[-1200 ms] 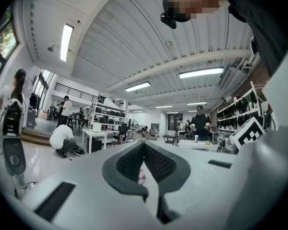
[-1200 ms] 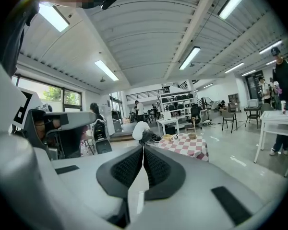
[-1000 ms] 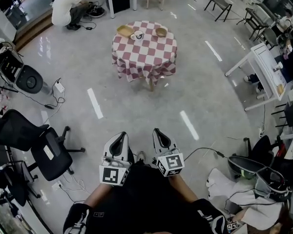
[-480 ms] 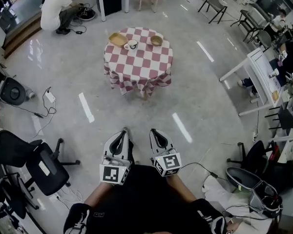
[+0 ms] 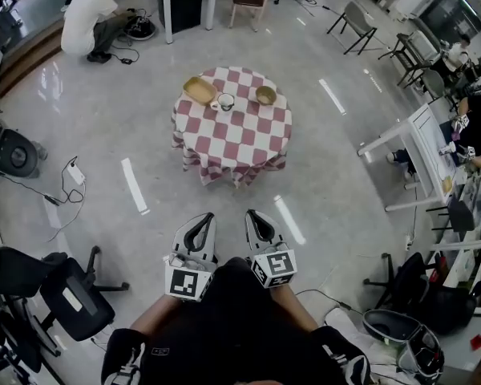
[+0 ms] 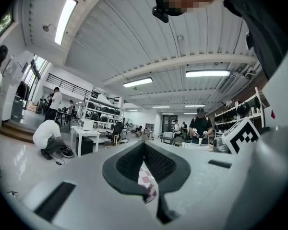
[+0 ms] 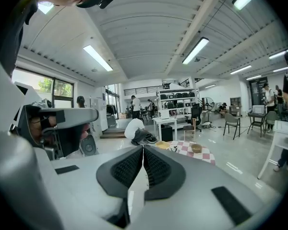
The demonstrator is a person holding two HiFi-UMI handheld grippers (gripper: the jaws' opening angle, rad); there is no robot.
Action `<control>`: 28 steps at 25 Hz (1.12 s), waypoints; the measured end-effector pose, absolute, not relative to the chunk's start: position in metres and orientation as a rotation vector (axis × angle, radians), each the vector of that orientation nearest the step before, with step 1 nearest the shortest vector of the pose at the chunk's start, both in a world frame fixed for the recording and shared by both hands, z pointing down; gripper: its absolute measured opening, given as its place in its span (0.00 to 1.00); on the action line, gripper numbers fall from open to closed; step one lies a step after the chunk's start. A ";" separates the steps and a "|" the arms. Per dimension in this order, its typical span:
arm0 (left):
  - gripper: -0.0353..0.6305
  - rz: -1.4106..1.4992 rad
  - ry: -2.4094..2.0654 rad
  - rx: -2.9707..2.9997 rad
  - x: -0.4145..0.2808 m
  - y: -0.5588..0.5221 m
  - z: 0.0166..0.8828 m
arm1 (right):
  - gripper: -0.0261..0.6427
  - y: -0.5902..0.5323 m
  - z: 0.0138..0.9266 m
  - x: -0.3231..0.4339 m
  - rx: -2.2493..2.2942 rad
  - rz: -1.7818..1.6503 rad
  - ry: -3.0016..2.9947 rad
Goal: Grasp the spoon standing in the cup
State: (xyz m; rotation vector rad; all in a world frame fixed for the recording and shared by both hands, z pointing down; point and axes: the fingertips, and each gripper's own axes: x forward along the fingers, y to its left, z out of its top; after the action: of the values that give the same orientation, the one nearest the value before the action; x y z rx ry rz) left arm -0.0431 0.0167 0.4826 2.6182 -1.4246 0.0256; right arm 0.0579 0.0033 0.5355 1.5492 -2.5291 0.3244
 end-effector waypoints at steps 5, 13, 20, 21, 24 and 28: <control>0.07 0.001 -1.422 2.598 -0.052 -0.022 0.481 | 0.08 -0.043 0.542 0.048 1.515 0.325 -2.508; 0.07 0.038 -1.489 2.520 -0.066 -0.094 0.498 | 0.08 -0.131 0.560 0.043 1.439 0.313 -2.505; 0.07 0.068 -1.558 2.499 -0.050 -0.179 0.498 | 0.08 -0.229 0.586 0.063 1.315 0.247 -2.459; 0.07 0.066 -1.569 2.499 -0.048 -0.192 0.495 | 0.08 -0.243 0.587 0.064 1.286 0.232 -2.456; 0.07 0.065 -1.604 2.494 -0.041 -0.222 0.490 | 0.08 -0.277 0.604 0.067 1.184 0.158 -2.410; 0.07 -0.007 -1.646 2.501 -0.029 -0.264 0.481 | 0.08 -0.320 0.644 0.074 0.999 0.075 -2.296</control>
State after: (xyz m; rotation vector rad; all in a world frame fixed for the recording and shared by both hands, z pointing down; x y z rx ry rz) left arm -0.0287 -0.2638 0.4806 2.5010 -1.6460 -0.0073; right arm 0.0739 -0.3197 0.6435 0.9994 -2.2961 0.0750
